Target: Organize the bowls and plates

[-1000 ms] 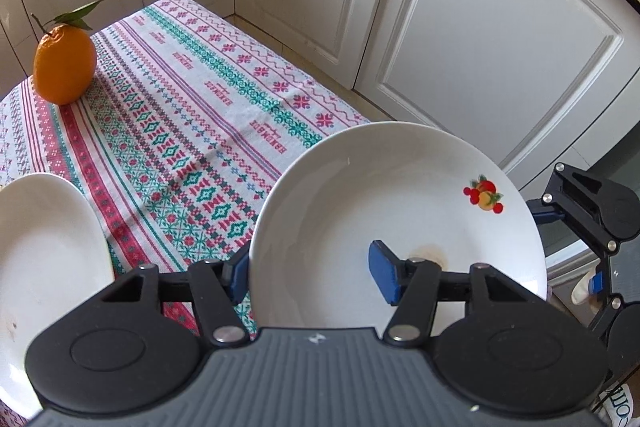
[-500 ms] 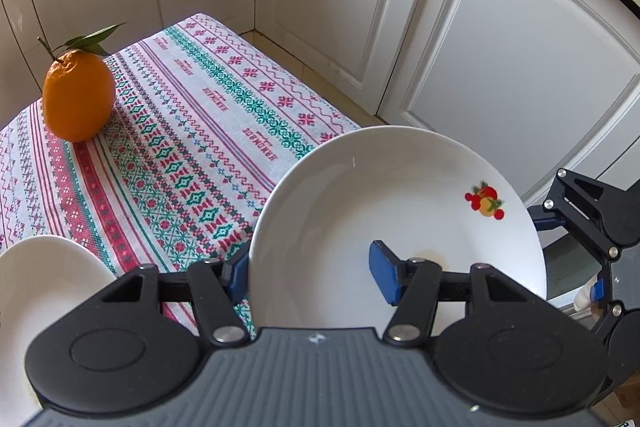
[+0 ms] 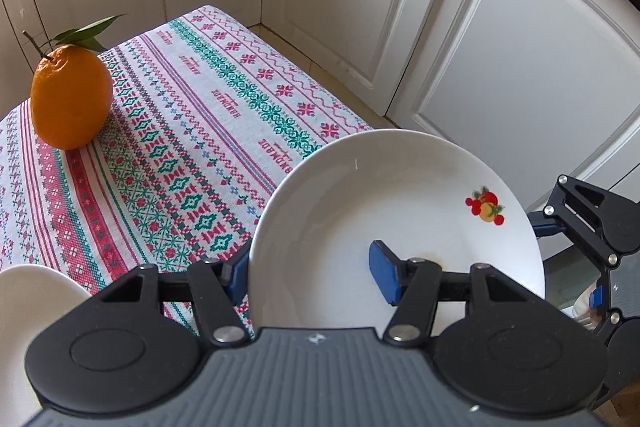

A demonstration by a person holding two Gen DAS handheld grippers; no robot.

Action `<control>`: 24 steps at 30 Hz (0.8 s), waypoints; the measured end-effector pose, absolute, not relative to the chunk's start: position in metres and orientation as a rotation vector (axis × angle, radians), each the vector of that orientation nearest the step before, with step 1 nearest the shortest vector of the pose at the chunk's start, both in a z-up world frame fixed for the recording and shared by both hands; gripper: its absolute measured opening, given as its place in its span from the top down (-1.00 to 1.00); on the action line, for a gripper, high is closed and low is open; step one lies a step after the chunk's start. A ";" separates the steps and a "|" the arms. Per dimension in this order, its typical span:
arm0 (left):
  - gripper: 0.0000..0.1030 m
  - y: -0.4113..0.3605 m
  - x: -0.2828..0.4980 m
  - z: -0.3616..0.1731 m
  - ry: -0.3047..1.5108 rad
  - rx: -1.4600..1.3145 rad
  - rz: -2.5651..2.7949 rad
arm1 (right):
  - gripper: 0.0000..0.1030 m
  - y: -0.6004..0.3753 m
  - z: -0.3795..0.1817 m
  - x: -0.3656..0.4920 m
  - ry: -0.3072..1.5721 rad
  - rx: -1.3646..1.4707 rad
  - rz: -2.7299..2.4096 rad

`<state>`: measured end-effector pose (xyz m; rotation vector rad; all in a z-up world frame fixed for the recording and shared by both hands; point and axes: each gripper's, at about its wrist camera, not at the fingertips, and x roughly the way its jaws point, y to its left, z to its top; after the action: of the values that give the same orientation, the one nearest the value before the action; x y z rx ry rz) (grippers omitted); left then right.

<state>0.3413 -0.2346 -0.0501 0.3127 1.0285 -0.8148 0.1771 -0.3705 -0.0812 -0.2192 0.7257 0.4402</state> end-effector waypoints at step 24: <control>-0.50 -0.204 0.298 0.006 0.904 0.343 -0.747 | -1.00 -0.361 -0.046 0.129 0.656 -0.183 0.408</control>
<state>0.2980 -0.2038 0.0059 0.3434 0.9040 -0.7472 0.1287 -0.3608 -0.0462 -0.1826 0.6556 0.4077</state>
